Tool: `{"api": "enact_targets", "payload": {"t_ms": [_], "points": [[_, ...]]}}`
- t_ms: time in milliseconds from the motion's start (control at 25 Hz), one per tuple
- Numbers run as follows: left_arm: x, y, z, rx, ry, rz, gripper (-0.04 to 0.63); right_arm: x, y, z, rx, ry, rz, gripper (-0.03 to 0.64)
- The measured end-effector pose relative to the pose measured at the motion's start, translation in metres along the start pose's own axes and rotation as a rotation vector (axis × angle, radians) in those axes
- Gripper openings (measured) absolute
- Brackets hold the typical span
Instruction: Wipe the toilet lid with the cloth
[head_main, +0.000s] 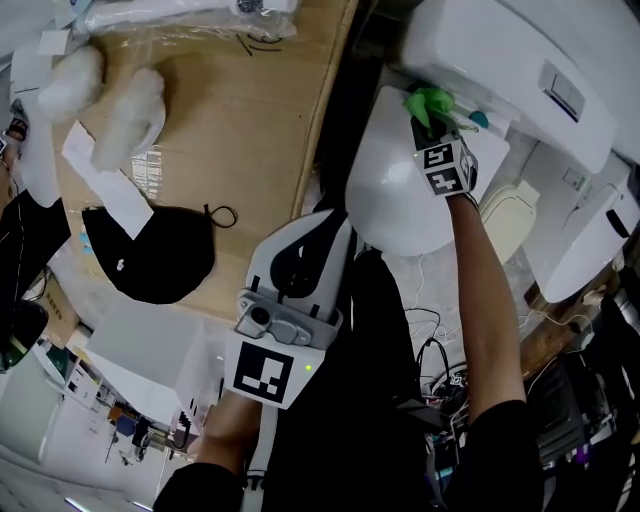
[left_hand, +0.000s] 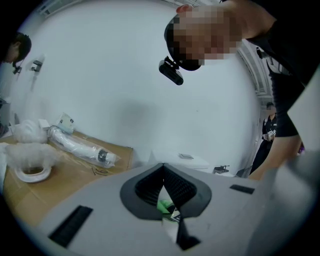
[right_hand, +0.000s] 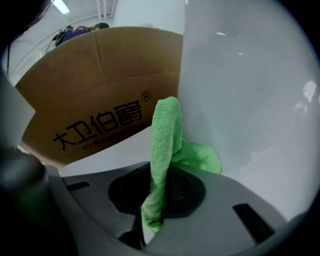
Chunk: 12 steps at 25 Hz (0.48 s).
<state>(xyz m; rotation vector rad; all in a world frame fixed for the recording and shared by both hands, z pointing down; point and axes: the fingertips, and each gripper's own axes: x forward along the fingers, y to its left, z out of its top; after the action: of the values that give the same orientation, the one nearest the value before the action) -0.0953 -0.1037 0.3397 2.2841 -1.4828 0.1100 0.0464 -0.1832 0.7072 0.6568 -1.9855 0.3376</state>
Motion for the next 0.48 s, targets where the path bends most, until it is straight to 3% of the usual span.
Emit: {"api": "enact_targets", "payload": {"t_ms": [240,480], "points": [[-0.010,-0.005,0.000,0.001,-0.015,0.022,0.006,0.003,0.023,0.005,-0.179,-0.021,0.037,0.051],[-0.029,-0.013,-0.005,0.010,-0.024,0.047,0.006,-0.001,0.078,-0.017,-0.331,-0.029,0.136,0.051]]}}
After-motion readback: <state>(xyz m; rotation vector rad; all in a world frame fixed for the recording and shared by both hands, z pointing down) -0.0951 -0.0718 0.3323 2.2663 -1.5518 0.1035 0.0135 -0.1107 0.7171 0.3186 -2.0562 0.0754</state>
